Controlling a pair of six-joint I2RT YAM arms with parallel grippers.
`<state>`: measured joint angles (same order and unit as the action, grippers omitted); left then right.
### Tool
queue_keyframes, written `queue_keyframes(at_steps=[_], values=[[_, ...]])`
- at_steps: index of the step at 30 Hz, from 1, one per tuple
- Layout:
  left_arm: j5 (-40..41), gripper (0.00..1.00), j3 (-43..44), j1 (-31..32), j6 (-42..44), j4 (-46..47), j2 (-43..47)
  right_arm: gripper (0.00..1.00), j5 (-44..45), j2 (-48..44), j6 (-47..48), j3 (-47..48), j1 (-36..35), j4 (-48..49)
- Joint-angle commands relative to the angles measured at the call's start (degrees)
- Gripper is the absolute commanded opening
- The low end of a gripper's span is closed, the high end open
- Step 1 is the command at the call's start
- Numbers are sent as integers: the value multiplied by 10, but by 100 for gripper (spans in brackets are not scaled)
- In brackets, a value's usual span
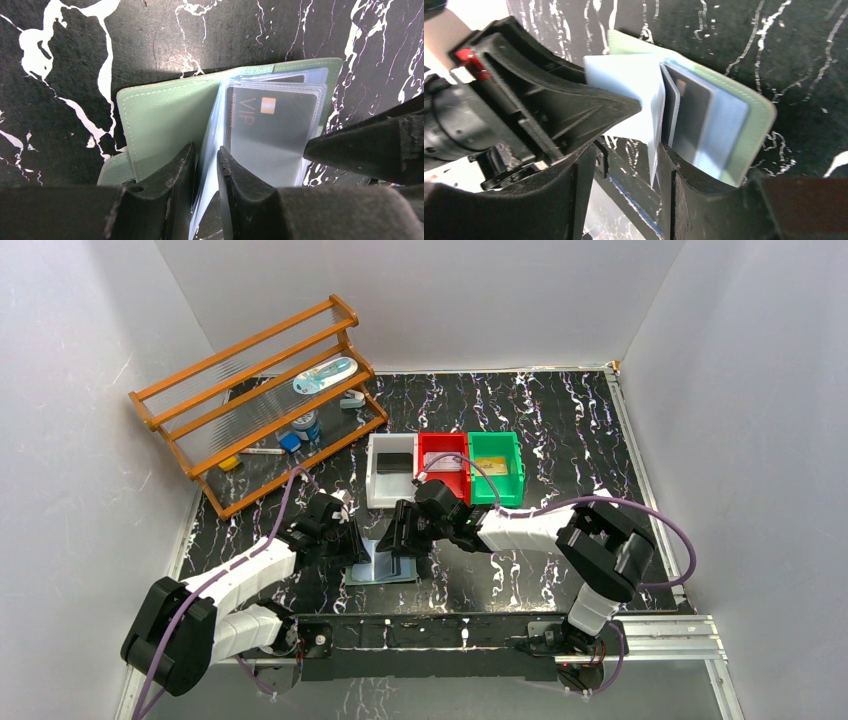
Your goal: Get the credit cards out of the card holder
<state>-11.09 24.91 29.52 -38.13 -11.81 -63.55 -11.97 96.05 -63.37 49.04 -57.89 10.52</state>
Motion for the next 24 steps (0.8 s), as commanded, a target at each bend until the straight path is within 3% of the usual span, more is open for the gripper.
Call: queue_keyframes(at_steps=[1,9,24], values=[[-10,21,-9,1,0,-8,4,57,-7,-24,-19,2,-6,55],[-10,21,-5,1,-1,-9,6,56,3,-13,-10,24,-6,11],[29,28,9,1,-22,-45,56,56,-27,-1,-16,37,-6,43]])
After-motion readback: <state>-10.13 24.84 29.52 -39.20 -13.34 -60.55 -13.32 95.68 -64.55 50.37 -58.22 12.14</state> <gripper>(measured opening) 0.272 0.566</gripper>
